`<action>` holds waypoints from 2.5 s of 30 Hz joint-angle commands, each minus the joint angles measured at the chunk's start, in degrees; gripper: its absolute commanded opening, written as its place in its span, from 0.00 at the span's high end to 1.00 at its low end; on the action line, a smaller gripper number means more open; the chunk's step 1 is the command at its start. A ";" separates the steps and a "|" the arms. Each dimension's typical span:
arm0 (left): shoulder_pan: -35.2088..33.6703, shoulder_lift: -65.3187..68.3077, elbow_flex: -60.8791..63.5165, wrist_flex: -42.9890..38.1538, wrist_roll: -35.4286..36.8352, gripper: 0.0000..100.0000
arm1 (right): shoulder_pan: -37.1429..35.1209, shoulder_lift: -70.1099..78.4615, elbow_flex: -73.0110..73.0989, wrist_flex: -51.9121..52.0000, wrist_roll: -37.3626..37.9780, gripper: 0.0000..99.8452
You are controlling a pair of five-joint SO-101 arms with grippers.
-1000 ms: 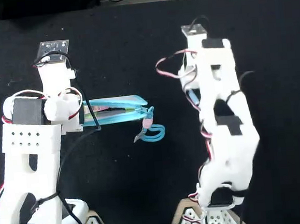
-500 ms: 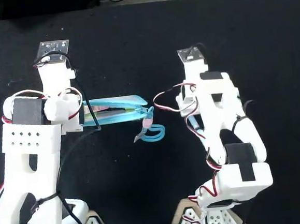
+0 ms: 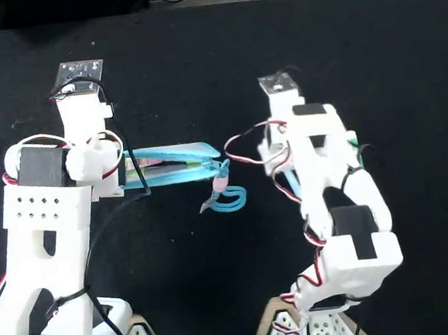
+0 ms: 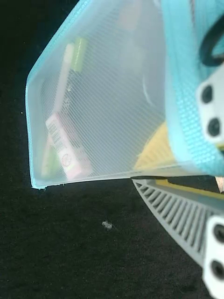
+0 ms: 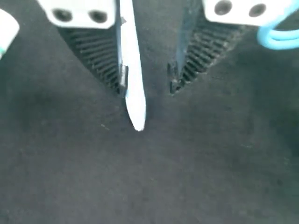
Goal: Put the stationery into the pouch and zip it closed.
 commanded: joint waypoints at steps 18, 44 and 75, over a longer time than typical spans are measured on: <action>-1.01 0.70 1.89 0.00 -0.09 0.97 | 3.78 3.56 -6.29 -2.55 16.53 0.87; -1.01 0.70 1.89 0.00 -0.18 0.97 | 2.73 -16.04 -19.38 21.10 5.54 0.99; -1.01 0.44 3.21 -0.44 -0.18 0.97 | -35.52 -75.82 -15.16 10.64 -9.67 0.99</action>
